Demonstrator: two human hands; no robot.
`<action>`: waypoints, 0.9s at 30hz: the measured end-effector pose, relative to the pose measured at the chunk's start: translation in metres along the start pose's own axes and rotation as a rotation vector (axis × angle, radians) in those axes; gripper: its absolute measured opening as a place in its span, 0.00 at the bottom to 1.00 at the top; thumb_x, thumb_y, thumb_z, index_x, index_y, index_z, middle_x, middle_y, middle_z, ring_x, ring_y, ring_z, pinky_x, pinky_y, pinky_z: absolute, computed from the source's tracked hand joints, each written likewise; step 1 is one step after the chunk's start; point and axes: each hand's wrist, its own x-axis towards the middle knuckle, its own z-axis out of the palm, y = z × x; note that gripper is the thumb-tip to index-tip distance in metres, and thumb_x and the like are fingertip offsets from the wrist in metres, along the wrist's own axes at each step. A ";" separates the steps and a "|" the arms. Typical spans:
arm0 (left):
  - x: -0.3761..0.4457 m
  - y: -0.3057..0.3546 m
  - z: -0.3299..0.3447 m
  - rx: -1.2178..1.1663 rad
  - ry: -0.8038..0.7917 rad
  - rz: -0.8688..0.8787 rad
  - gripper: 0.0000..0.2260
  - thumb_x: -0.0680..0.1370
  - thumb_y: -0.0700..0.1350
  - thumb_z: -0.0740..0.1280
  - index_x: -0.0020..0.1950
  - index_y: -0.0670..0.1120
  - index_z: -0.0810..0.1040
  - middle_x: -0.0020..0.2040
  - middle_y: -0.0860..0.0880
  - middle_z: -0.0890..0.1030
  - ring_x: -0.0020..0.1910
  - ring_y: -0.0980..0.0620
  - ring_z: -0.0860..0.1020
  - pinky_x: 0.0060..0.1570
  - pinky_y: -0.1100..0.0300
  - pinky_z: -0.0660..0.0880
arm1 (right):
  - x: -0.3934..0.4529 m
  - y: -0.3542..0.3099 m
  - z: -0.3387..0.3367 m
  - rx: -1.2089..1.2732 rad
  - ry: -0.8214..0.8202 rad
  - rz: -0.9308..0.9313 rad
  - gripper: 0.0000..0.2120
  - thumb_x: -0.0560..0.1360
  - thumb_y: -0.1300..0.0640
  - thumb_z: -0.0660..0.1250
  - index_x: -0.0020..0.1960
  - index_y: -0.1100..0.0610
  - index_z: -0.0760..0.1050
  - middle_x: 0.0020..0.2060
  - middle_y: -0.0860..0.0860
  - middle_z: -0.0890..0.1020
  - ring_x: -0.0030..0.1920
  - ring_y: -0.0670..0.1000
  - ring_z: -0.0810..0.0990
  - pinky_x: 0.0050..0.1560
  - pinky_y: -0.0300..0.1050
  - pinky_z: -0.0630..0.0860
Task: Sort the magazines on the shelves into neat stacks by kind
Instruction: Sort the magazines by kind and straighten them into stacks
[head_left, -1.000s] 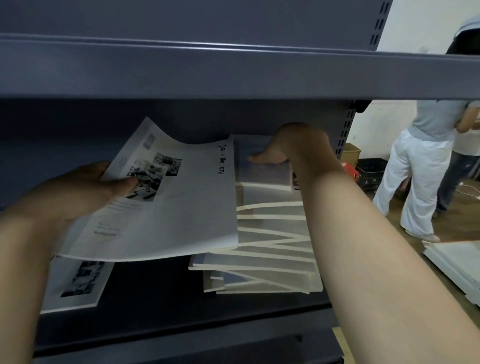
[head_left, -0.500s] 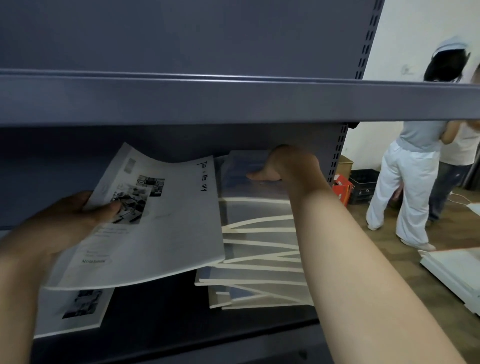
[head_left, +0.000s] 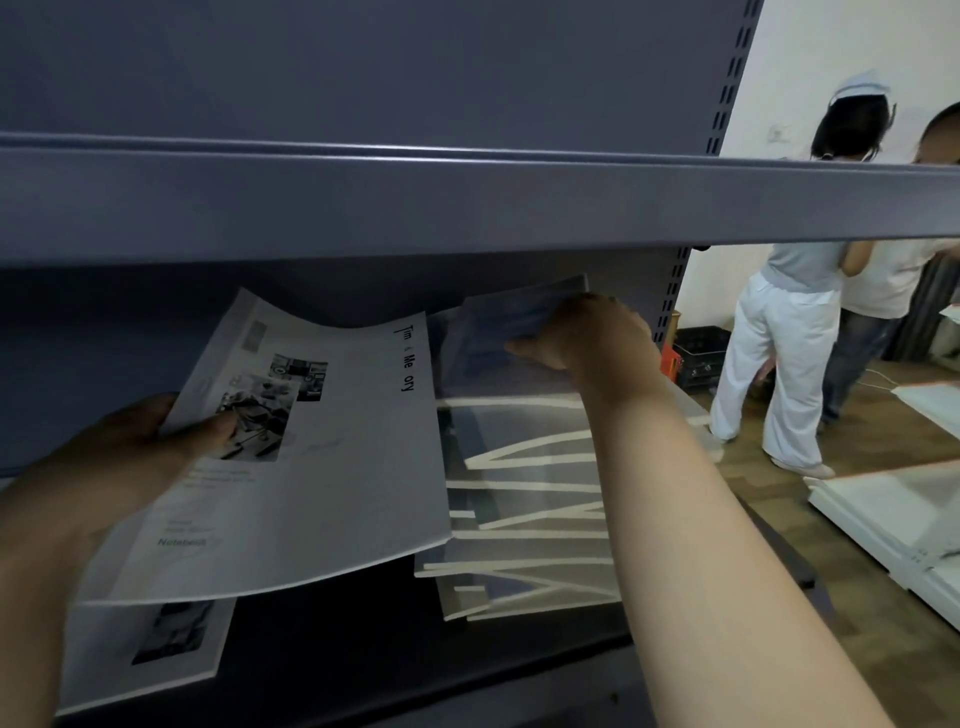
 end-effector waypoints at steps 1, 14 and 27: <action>-0.003 0.003 -0.001 -0.005 -0.010 -0.010 0.26 0.67 0.71 0.66 0.59 0.57 0.76 0.49 0.54 0.84 0.47 0.49 0.83 0.50 0.44 0.79 | -0.002 -0.001 -0.003 0.017 -0.021 0.005 0.44 0.64 0.32 0.68 0.70 0.58 0.66 0.65 0.59 0.71 0.63 0.60 0.71 0.43 0.49 0.66; -0.035 0.063 -0.002 -0.200 -0.080 0.094 0.05 0.76 0.50 0.66 0.48 0.51 0.78 0.50 0.45 0.82 0.51 0.42 0.80 0.57 0.45 0.74 | -0.034 -0.002 -0.003 0.007 0.045 0.015 0.39 0.66 0.37 0.72 0.66 0.62 0.70 0.63 0.64 0.73 0.64 0.64 0.71 0.58 0.52 0.72; -0.022 0.061 -0.004 -0.264 -0.193 -0.001 0.11 0.74 0.53 0.66 0.55 0.54 0.77 0.49 0.49 0.83 0.50 0.45 0.80 0.56 0.45 0.75 | -0.065 -0.007 0.004 0.397 0.214 0.017 0.36 0.66 0.49 0.76 0.64 0.67 0.66 0.61 0.60 0.75 0.63 0.59 0.73 0.50 0.43 0.67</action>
